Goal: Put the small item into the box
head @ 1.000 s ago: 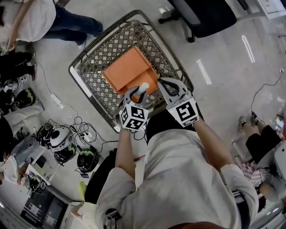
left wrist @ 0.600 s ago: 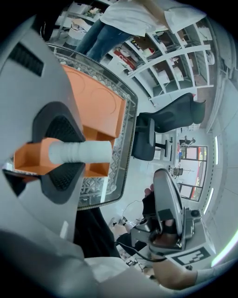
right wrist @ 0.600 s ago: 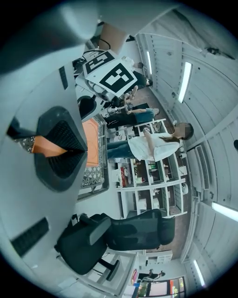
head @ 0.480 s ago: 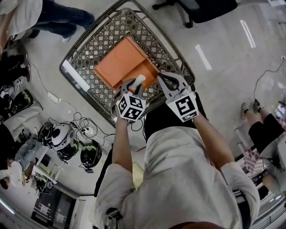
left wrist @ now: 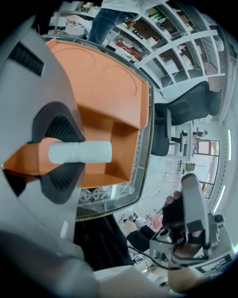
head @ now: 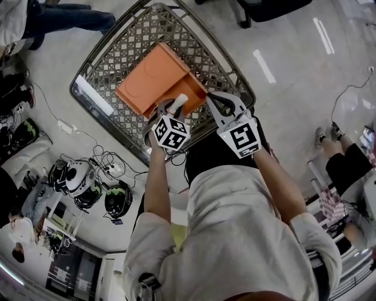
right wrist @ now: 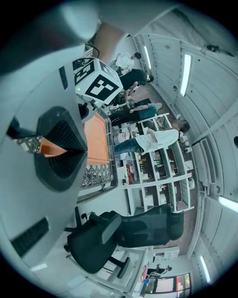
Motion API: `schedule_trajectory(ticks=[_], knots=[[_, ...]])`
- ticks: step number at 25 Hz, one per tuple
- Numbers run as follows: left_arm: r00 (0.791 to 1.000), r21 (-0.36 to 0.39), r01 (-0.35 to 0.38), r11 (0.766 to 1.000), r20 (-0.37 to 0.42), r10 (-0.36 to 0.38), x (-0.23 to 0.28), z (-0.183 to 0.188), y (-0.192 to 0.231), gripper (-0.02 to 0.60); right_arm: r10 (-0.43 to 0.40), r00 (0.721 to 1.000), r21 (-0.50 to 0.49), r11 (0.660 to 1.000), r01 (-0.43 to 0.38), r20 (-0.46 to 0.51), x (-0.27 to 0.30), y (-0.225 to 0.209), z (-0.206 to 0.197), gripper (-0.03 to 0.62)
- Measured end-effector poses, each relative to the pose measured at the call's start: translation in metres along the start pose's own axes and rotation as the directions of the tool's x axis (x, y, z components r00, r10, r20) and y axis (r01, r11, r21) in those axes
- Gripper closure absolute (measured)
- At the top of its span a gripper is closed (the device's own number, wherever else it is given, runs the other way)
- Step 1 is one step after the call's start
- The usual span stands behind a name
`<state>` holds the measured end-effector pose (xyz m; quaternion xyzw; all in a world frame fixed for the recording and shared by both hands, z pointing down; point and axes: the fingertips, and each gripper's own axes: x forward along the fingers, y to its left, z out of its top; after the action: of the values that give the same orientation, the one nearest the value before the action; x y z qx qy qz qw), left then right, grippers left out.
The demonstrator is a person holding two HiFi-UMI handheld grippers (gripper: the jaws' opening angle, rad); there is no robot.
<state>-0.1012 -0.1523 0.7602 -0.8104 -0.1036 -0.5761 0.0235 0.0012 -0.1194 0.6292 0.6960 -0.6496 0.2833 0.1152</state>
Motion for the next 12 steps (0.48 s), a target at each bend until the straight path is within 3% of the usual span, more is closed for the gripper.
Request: schedule_trajectory(ticks=[12], knots=[[0.998, 0.011, 0.035, 0.999, -0.048, -0.034, 0.019, -0.003, -0.002, 0.446, -0.010, 1.000, 0.011, 1.000, 0.010, -0.018, -0.007, -0.007, -0.004, 0.591]])
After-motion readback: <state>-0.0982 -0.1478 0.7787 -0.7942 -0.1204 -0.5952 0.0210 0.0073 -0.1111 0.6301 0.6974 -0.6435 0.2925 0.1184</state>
